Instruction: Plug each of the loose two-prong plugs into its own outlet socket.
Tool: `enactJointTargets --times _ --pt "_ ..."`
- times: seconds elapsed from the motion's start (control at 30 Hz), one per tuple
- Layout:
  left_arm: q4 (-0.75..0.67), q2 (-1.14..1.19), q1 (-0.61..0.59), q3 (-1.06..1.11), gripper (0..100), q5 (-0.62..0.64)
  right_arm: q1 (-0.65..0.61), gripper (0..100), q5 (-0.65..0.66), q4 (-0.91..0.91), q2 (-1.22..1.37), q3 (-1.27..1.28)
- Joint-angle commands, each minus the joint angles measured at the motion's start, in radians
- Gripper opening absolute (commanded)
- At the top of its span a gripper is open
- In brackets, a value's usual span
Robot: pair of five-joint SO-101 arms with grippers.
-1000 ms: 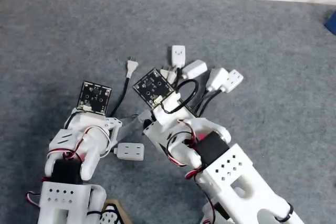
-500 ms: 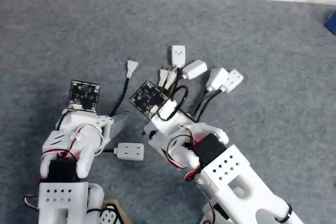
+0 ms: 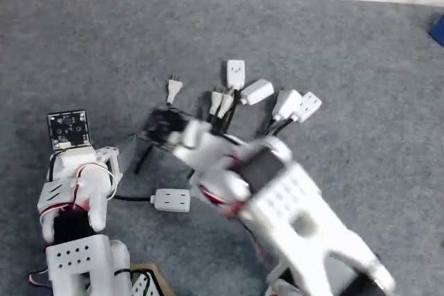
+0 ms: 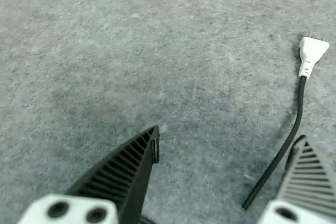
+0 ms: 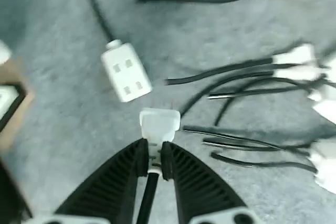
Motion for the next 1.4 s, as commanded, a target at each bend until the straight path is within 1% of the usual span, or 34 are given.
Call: enactJointTargets --times 0.0,0.1,0.17,0.3,0.43,0.53,0.67,0.77,0.9,1.13,1.37 --pt "-0.029 0.001 -0.016 -0.001 38 0.008 -0.070 0.6 0.137 0.110 0.263 -0.222" --pt "-0.009 0.002 -0.018 0.001 38 0.008 -0.079 0.6 0.279 0.245 0.430 -0.392" --pt "0.005 0.002 -0.035 -0.001 38 0.005 -0.076 0.6 0.324 0.245 0.466 -0.455" --pt "0.006 0.002 -0.097 0.007 38 0.003 -0.084 0.6 0.451 0.242 0.452 -0.441" --pt "0.002 0.002 -0.108 0.042 38 0.002 -0.087 0.6 0.509 0.234 0.450 -0.444" --pt "0.002 0.002 -0.176 0.045 38 0.002 -0.081 0.6 0.516 0.154 0.452 -0.435" --pt "0.002 -0.008 -0.298 0.064 38 0.012 -0.064 0.6 0.516 0.134 0.453 -0.435" --pt "-0.011 -0.008 -0.366 0.064 38 0.075 -0.062 0.6 0.509 0.134 0.460 -0.435" --pt "-0.049 -0.008 -0.375 0.088 38 0.077 -0.061 0.6 0.500 0.134 0.504 -0.435" --pt "-0.054 -0.008 -0.383 0.094 38 0.075 -0.067 0.6 0.448 0.134 0.645 -0.444" --pt "-0.054 -0.008 -0.380 0.094 38 0.075 -0.082 0.6 0.443 0.097 0.676 -0.444"
